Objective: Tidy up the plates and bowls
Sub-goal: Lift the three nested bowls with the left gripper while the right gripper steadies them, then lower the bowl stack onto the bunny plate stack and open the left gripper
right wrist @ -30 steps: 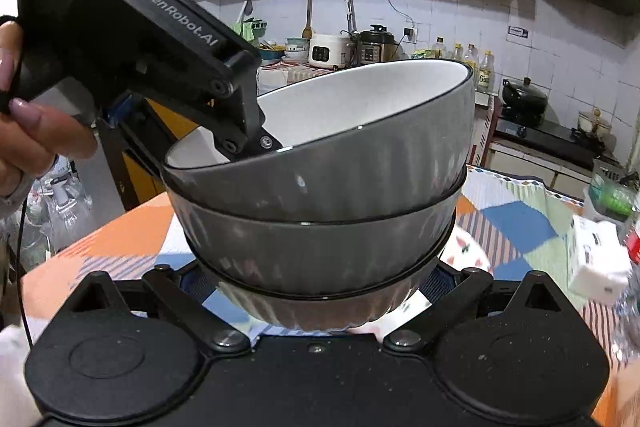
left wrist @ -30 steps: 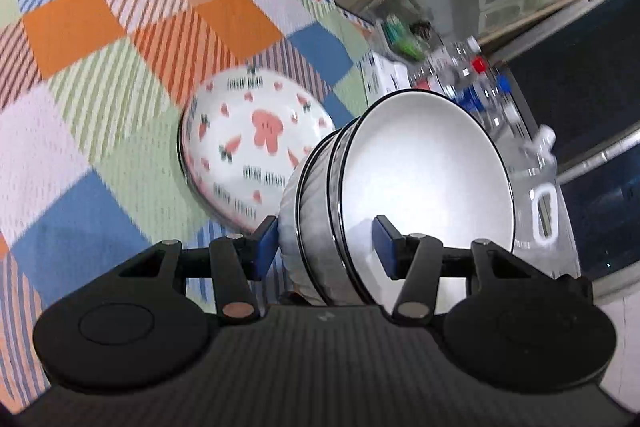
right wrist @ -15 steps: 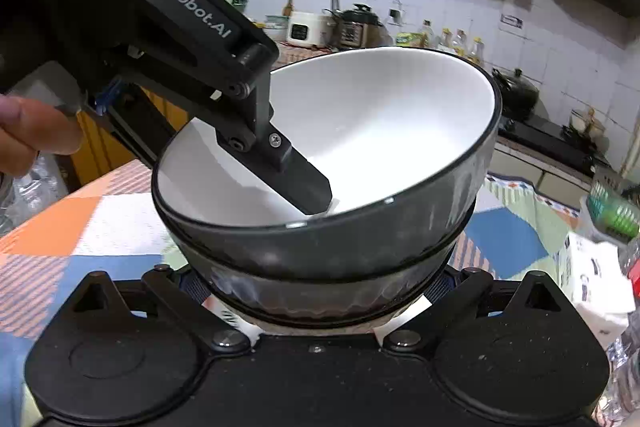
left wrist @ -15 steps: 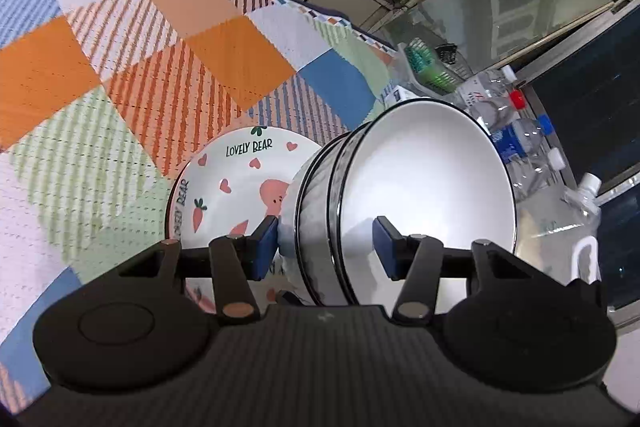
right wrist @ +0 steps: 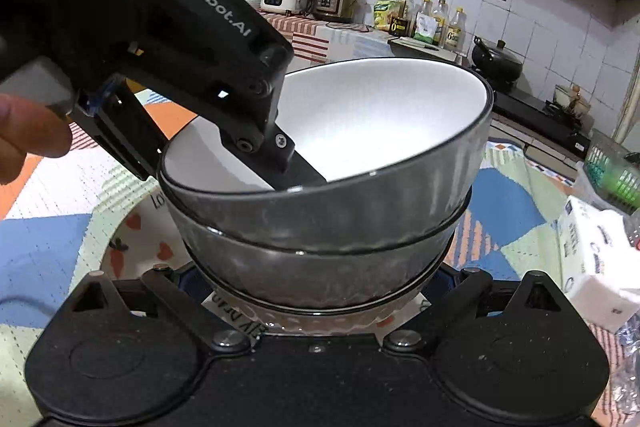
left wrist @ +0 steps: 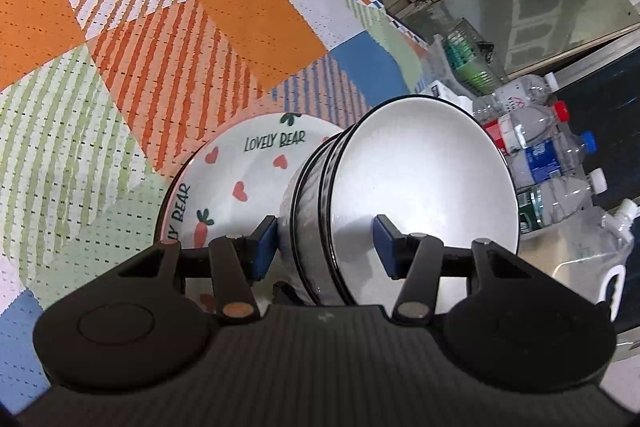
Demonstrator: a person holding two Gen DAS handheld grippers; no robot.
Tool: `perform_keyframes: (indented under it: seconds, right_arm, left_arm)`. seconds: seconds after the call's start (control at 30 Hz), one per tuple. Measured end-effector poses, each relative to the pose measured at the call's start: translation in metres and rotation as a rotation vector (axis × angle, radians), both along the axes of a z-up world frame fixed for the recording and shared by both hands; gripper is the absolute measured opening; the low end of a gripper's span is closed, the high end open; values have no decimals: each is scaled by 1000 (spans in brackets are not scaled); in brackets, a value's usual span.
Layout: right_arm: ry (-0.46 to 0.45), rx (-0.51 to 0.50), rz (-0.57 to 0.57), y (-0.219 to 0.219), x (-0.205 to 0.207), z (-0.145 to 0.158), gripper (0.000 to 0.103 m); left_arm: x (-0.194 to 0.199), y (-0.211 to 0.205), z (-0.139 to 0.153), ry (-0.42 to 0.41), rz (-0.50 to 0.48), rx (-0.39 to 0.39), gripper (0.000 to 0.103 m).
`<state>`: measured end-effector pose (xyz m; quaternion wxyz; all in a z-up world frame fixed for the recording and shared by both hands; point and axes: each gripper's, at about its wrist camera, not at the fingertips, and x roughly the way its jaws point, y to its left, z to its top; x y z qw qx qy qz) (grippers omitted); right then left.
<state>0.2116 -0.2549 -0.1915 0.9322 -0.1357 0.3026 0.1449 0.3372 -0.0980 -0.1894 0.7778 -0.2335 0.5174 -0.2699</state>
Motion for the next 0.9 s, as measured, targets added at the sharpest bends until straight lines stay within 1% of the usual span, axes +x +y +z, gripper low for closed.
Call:
perform_keyframes:
  seconds: [0.13,0.33,0.4,0.47,0.53,0.6,0.63,0.73,0.8,0.9]
  right_arm:
    - [11,9,-14,2,3,-4,100]
    - [47,80,-59,-5,6,-6,100]
    - [37,67,-54,-6,9,-7,99]
    - [19,37,-64,-3,8,-9,101]
    - [25,41,-83,-3,2,-9,101]
    - [26,71,-117,-5,-3,-6,101]
    - [21,76,-128,-5,-8,-6,101]
    - [-6,42,-112,-1,-21,-1,101]
    - [-34,20,-98,0,-32,6,101]
    - [-51,37,-112,-2,-46,17,101]
  left_arm:
    - [0,2,-4,-9,5,8,50]
    - [-6,0,-1,-40,-15,24,48]
    - [-9,0,-2,-42,-5,24,48]
    - [-15,2,-2,-51,14,16,47]
    - [-22,4,0,-85,25,15,48]
    - [-32,4,6,-148,30,29,54]
    - [-36,5,9,-174,35,34,54]
    - [-45,12,20,-218,58,20,56]
    - [-51,19,29,-244,82,9,60]
    - [-63,31,44,-270,109,-5,62]
